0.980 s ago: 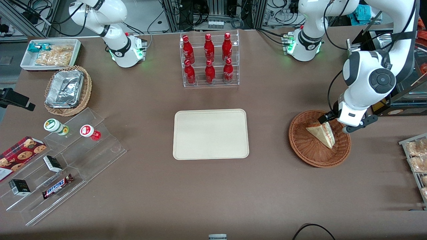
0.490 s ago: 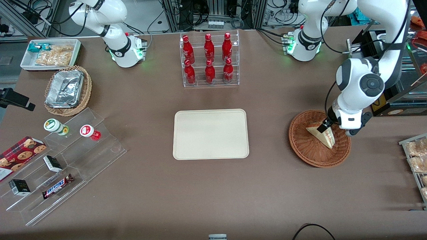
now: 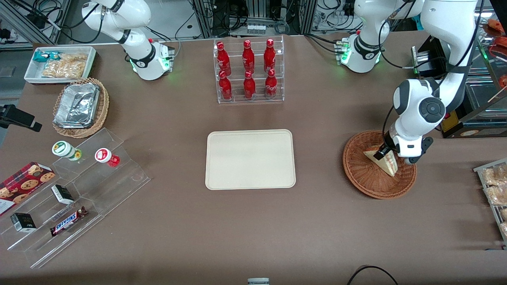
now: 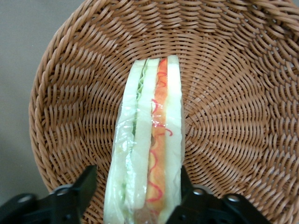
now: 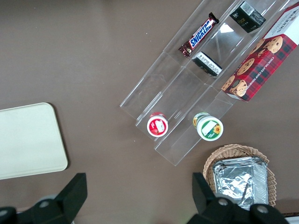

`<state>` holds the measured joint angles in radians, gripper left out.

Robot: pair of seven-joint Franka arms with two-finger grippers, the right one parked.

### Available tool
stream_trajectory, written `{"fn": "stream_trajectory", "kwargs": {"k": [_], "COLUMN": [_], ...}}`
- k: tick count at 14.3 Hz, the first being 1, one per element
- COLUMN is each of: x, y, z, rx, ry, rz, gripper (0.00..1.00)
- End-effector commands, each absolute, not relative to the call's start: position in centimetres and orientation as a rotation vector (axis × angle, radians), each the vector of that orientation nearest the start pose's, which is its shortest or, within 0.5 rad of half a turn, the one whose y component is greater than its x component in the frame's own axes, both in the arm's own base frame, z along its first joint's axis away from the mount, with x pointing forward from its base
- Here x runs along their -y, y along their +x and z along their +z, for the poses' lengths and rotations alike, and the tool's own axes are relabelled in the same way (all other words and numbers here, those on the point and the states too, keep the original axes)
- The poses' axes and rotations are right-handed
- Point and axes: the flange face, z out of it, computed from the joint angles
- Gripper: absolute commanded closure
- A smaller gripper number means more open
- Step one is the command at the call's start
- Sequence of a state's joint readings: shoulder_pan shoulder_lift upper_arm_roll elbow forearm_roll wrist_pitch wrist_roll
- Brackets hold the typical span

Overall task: Place sandwich from basket to tray
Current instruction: 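Lower the left gripper and close it on the wrapped sandwich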

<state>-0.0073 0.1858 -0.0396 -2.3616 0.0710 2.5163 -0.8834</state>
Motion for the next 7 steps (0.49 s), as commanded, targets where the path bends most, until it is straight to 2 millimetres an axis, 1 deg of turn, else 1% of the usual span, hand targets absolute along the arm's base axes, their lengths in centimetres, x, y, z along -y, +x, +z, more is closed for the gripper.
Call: {"fn": "stream_trajectory", "kwargs": {"k": [1, 3, 6, 7], "x": [2.6, 2.9, 3.7, 5.0], "y": [51.0, 51.2, 51.6, 51.8], "z": [25.2, 25.9, 28.7, 29.8], "rx": [1.201, 1.193, 1.156, 1.111], "ry": [-2.858, -2.867, -2.88, -2.893], "rz": [-0.004, -0.022, -0.04, -0.034], "gripper": [0.9, 0.94, 0.96, 0.97]}}
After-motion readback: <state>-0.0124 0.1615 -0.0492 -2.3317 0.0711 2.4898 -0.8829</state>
